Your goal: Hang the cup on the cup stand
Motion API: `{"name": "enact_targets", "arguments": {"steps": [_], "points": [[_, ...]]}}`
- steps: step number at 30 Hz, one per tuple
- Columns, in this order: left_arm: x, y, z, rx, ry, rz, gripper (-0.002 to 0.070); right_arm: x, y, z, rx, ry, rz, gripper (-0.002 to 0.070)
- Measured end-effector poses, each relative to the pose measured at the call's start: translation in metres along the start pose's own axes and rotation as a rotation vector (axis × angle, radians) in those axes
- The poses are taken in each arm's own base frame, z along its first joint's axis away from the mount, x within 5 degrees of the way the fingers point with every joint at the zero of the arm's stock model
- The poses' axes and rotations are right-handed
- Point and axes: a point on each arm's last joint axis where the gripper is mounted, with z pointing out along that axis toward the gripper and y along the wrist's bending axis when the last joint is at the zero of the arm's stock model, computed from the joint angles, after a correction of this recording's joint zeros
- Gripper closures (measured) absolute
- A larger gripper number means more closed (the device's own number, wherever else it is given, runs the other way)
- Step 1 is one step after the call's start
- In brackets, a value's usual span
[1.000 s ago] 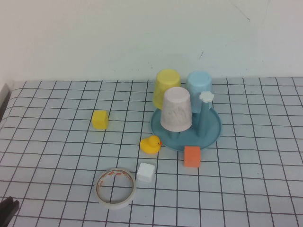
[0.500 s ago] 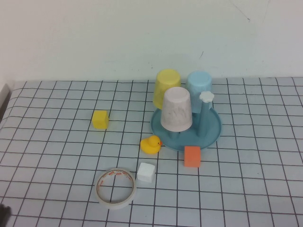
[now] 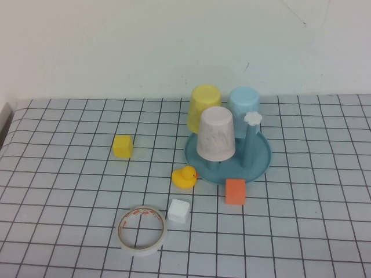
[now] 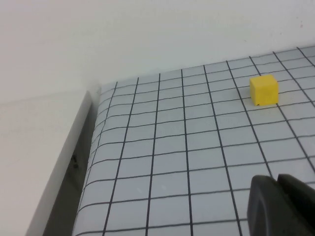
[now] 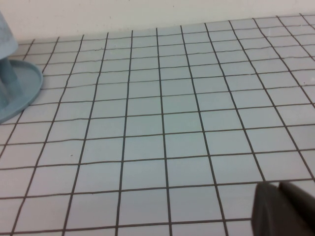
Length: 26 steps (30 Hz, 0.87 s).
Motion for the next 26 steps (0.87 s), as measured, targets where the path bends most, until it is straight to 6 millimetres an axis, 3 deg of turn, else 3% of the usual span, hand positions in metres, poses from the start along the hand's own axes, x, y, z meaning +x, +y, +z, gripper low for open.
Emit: {"name": "enact_targets", "arguments": {"steps": [13,26], "points": [[0.006,-0.002,0.000,0.015,0.072,-0.178,0.0676,0.000,0.000,0.000,0.000,0.000,0.000,0.0676],[0.012,-0.004,-0.001,0.035,0.140,-0.156,0.0676,0.000,0.000,0.000,0.001,0.000,-0.001,0.0676]]}}
